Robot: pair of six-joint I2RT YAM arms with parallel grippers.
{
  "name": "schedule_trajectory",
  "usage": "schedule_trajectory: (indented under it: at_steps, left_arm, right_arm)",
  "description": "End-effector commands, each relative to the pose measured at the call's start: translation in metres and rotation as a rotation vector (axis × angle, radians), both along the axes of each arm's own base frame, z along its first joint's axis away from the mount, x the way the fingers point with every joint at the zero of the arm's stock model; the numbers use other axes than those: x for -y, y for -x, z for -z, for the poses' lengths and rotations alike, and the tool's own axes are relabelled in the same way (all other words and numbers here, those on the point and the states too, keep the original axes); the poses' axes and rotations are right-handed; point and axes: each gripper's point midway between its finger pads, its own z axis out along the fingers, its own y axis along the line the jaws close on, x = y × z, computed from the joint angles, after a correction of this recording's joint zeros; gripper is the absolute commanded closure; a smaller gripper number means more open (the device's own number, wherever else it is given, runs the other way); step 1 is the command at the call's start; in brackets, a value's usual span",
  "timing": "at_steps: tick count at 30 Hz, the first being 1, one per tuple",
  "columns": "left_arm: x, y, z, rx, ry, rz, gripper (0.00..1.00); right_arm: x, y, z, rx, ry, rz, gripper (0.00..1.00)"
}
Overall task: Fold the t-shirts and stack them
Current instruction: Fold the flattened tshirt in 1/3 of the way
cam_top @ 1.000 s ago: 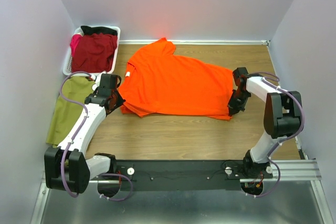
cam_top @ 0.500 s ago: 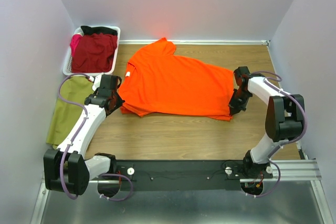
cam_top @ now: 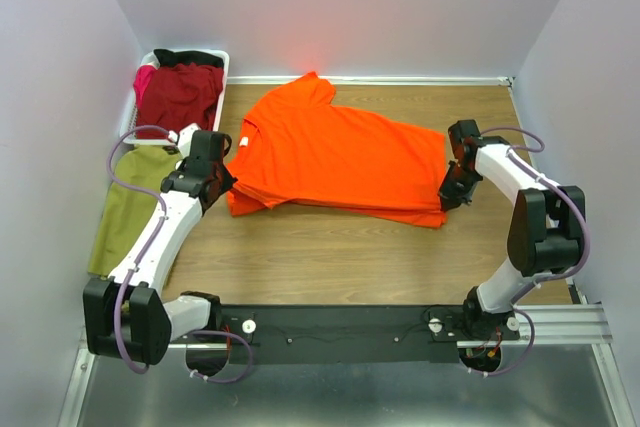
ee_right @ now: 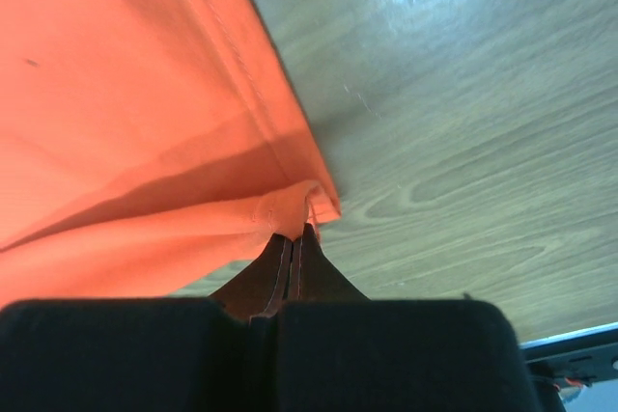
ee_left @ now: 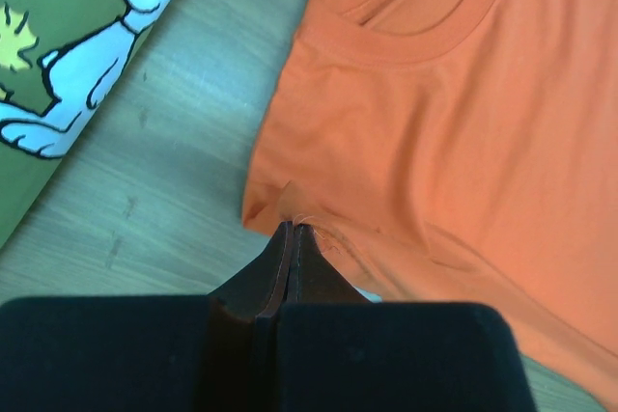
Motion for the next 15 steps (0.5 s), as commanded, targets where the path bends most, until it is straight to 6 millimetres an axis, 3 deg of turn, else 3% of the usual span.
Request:
schedule_trajectory:
  at_steps: [1,9,15]
  left_arm:
    - [-0.005,-0.028,-0.023,0.088,-0.048,-0.012,1.0]
    - [-0.003,-0.062,-0.04,0.153,-0.077,-0.005,1.0]
    - [-0.001,-0.088,-0.04,0.164,-0.096,0.002,1.0]
  right_arm:
    - [0.011,-0.029,-0.022,0.12,0.053,0.041,0.99]
    - [0.009,-0.054,-0.03,0.19,0.05,0.041,0.99]
    - [0.007,-0.074,-0.043,0.249,0.043,0.036,0.99]
